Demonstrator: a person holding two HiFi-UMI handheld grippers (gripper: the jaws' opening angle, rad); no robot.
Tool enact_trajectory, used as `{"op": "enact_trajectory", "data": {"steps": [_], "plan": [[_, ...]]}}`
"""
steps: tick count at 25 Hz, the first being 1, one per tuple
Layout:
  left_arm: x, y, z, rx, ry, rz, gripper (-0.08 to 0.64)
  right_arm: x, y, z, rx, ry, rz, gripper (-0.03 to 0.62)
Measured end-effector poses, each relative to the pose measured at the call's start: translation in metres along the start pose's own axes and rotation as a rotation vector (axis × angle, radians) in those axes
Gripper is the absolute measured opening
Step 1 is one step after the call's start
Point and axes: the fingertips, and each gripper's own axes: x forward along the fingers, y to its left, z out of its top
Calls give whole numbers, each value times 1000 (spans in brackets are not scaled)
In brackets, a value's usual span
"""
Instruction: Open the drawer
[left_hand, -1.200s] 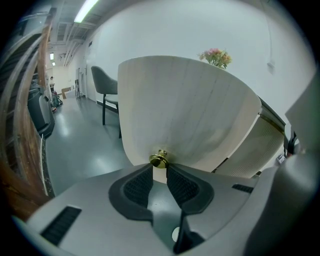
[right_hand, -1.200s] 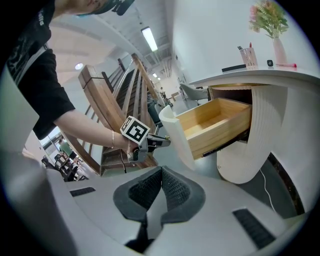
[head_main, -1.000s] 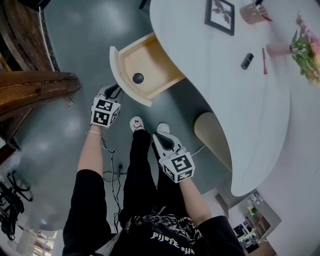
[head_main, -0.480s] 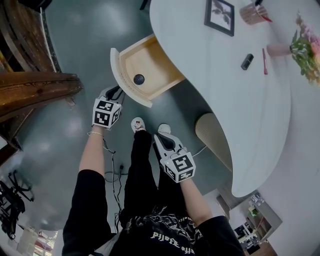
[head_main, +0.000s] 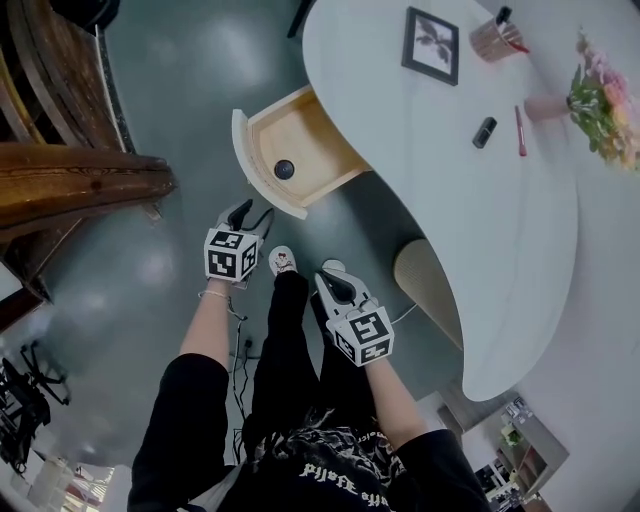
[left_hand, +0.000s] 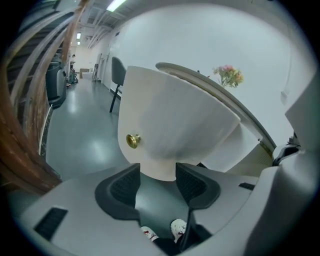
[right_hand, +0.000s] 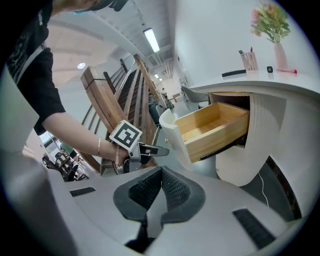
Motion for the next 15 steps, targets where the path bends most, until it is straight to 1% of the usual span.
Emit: {"op": "enact_trajectory", "data": {"steps": [2, 6, 10, 12, 15], "plan": [[-7, -14, 1, -10, -18, -14, 215, -5, 0, 1, -9, -2, 1, 27], [-23, -47, 0, 63, -14, -77, 215, -17, 3, 5, -36, -4, 3, 27], [-41, -75, -1, 105, -4, -101, 215, -30, 0, 15, -41, -28, -16, 26], [-50, -89, -3, 108, -6, -100, 215, -40, -4, 19, -21, -45, -33, 27], [-66, -111, -2, 92, -21, -105, 215, -55, -8, 27, -9, -68, -52, 27]]}}
